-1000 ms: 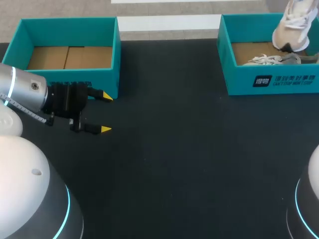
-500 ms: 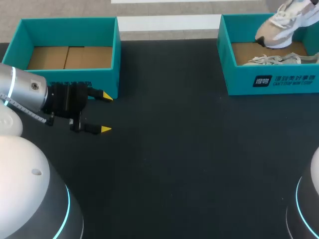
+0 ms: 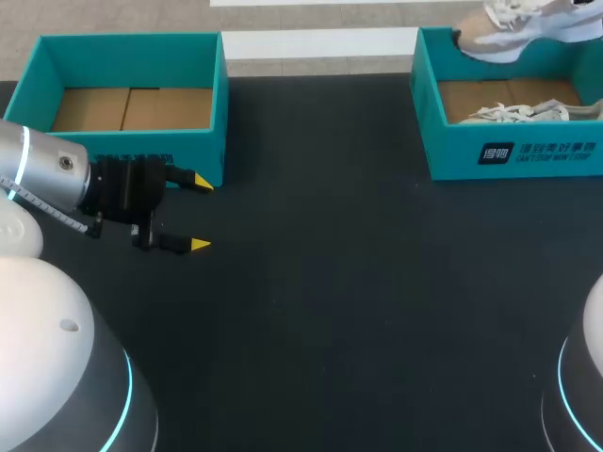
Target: Take the shoe out of the shoebox, open the shoe tongue, remove and reinsert the insole, then place the shoe into the shoebox
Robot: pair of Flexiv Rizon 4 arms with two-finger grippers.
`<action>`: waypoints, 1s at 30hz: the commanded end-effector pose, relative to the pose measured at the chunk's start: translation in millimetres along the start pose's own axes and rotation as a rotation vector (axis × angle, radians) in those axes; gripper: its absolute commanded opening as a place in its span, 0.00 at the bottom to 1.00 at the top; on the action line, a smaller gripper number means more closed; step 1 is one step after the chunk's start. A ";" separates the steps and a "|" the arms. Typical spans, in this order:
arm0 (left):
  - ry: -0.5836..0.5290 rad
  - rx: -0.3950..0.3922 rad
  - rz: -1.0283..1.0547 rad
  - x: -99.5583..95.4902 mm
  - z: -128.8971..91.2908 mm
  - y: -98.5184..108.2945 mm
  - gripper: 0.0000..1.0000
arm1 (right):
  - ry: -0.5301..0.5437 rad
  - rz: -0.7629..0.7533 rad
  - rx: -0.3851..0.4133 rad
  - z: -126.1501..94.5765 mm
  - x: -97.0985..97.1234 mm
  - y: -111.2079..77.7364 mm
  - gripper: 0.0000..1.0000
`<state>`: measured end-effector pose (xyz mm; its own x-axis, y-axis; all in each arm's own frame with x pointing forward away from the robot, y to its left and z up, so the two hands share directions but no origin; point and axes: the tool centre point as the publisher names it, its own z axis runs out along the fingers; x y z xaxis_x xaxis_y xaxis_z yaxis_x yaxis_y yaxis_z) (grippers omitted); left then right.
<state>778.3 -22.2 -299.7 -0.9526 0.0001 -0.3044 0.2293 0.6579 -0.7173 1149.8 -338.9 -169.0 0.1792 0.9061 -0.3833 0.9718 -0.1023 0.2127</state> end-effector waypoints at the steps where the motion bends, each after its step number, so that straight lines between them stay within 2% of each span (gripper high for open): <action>1: 0.000 -0.003 0.000 0.6 -0.3 -0.6 1.00 | -0.006 0.136 0.009 3.1 0.4 6.0 0.00; 9: 0.000 -0.003 0.000 0.6 -0.3 -0.6 1.00 | 0.026 0.128 -0.045 3.5 -1.1 2.9 0.00; 14: 0.000 -0.003 0.000 0.6 -0.3 -0.6 1.00 | 0.038 0.090 -0.010 7.2 3.0 -5.5 0.00; 21: 0.000 -0.003 0.000 0.6 -0.3 -0.6 1.00 | 0.020 0.070 0.034 24.9 16.1 -21.6 0.00; 30: 0.000 -0.003 0.000 0.6 -0.3 -0.6 1.00 | 0.015 0.115 0.053 48.1 20.3 -21.4 0.00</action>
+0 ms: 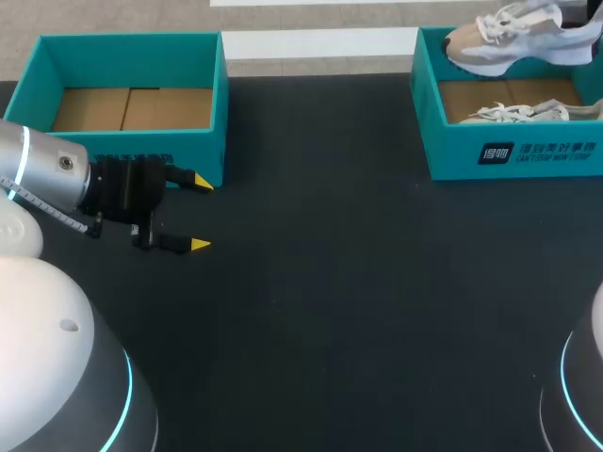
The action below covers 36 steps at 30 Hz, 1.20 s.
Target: Take the shoe out of the shoebox, open the shoe tongue, remove and reinsert the insole, then place the shoe into the shoebox
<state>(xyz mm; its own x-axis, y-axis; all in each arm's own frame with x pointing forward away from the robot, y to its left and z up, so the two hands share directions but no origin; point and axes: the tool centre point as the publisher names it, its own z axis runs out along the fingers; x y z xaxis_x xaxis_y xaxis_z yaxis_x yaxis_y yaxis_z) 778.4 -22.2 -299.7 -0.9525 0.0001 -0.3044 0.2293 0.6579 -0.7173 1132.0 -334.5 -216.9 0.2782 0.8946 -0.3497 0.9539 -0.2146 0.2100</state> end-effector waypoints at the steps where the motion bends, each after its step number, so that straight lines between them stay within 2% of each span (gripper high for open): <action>1: 0.000 -0.003 0.000 0.6 -0.3 -0.6 1.00 | 0.005 0.013 0.010 11.9 2.1 7.4 0.00; 13: 0.000 -0.003 0.000 0.6 -0.3 -0.6 1.00 | -0.009 0.031 0.016 36.4 12.1 19.3 0.00; 21: 0.000 -0.003 0.000 0.6 -0.3 -0.6 1.00 | -0.035 0.026 0.024 54.5 23.0 17.0 0.00; 36: 0.000 -0.003 0.000 0.6 -0.3 -0.6 1.00 | -0.069 0.045 0.038 94.0 23.9 17.2 0.00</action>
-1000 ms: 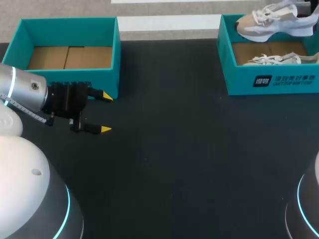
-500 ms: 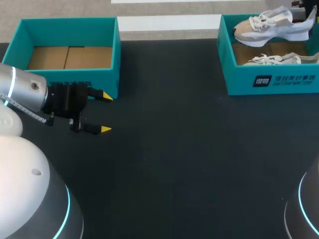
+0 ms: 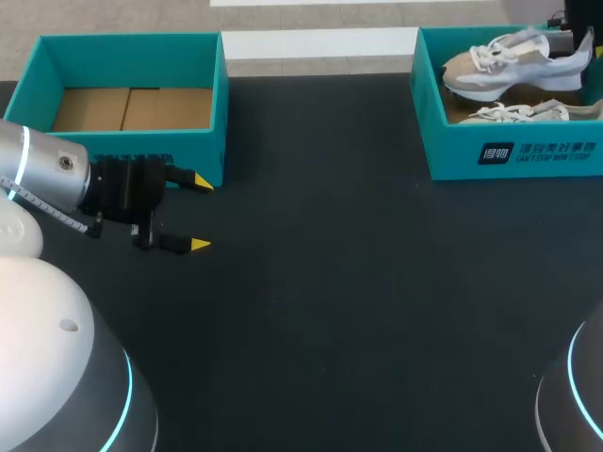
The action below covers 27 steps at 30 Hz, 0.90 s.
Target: Take the shoe out of the shoebox, open the shoe tongue, remove and reinsert the insole, then place the shoe into the shoebox
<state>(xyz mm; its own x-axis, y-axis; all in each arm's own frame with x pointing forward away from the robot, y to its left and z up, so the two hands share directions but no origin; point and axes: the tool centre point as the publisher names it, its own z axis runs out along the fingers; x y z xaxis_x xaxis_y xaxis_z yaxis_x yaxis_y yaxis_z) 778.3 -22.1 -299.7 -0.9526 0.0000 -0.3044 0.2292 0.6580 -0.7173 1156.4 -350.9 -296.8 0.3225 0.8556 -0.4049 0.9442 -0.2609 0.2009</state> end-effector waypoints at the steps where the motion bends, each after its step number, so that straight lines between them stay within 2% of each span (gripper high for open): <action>1: 0.000 -0.003 0.000 0.6 -0.3 -0.6 1.00 | -0.003 0.010 0.008 13.9 5.1 7.6 0.00; 18: 0.000 -0.003 0.000 0.6 -0.3 -0.6 1.00 | 0.009 0.013 0.054 52.7 21.7 1.2 0.00; 26: 0.000 -0.003 0.000 0.6 -0.3 -0.6 1.00 | 0.005 0.007 0.050 63.1 23.6 8.6 0.00; 27: 0.000 -0.003 0.000 0.6 -0.3 -0.6 1.00 | 0.005 0.007 0.049 63.8 23.9 10.0 0.11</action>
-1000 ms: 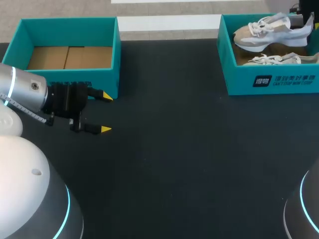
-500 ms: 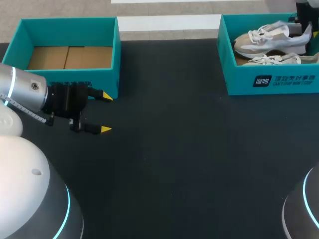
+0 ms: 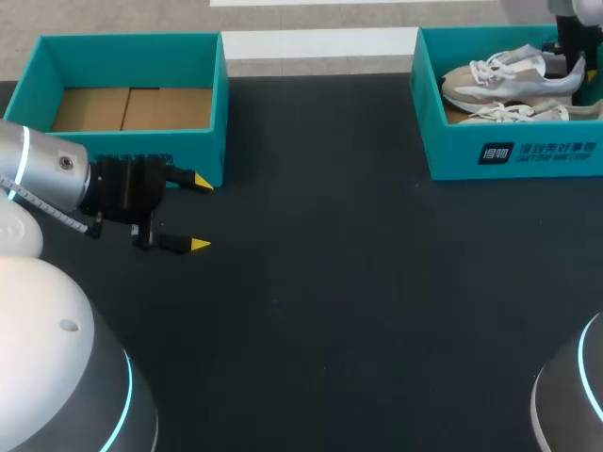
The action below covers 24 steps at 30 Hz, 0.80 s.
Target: Take the shoe out of the shoebox, open the shoe tongue, remove and reinsert the insole, then place the shoe into the shoebox
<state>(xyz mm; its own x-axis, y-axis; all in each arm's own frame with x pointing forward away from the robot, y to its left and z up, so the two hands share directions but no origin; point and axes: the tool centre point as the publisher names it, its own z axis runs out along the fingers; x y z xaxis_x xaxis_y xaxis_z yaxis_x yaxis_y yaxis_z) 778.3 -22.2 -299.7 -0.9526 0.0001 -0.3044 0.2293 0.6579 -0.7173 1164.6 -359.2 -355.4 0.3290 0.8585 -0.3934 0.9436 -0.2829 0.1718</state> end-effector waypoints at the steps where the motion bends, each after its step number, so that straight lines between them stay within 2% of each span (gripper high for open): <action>1: 0.000 -0.003 0.000 0.6 -0.3 -0.6 1.00 | -0.007 0.000 0.013 7.3 4.8 12.6 0.24; 3: 0.000 -0.003 0.000 0.6 -0.3 -0.6 1.00 | -0.004 0.002 0.011 8.6 5.1 14.7 0.29; 9: 0.000 -0.003 0.000 0.6 -0.3 -0.6 1.00 | -0.008 -0.005 0.003 10.5 4.4 18.3 0.29; 11: 0.000 -0.003 0.000 0.6 -0.3 -0.6 1.00 | -0.011 -0.004 0.000 7.7 2.4 18.6 0.33; 13: 0.000 -0.003 0.000 0.6 -0.3 -0.6 1.00 | -0.013 -0.004 -0.004 3.9 -0.6 17.4 0.40; 14: 0.000 -0.003 0.000 0.6 -0.3 -0.6 1.00 | -0.012 -0.002 -0.007 0.8 -2.4 17.0 0.47; 16: 0.000 -0.003 0.000 0.6 -0.3 -0.6 1.00 | -0.008 0.007 -0.016 -4.5 -5.2 16.1 0.67; 17: 0.000 -0.003 0.000 0.6 -0.3 -0.6 1.00 | 0.002 0.009 -0.016 -7.9 -6.7 15.0 0.89; 18: 0.000 -0.003 0.000 0.6 -0.3 -0.6 1.00 | 0.016 0.012 -0.014 -10.9 -6.9 14.1 0.95; 20: 0.000 -0.003 0.000 0.6 -0.3 -0.6 1.00 | 0.031 0.007 -0.025 -20.9 -7.4 12.6 1.00; 24: 0.000 -0.003 0.000 0.6 -0.3 -0.6 1.00 | 0.079 0.015 -0.039 -42.8 -7.3 8.0 1.00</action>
<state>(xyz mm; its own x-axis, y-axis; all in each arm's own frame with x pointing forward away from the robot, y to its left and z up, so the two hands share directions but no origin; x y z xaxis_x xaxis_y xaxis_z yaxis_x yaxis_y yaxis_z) 778.4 -22.1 -299.7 -0.9526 0.0001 -0.3044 0.2292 0.6580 -0.7173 1185.4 -351.4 -332.0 0.3399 0.8790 -0.3345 0.9376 -0.2888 0.1937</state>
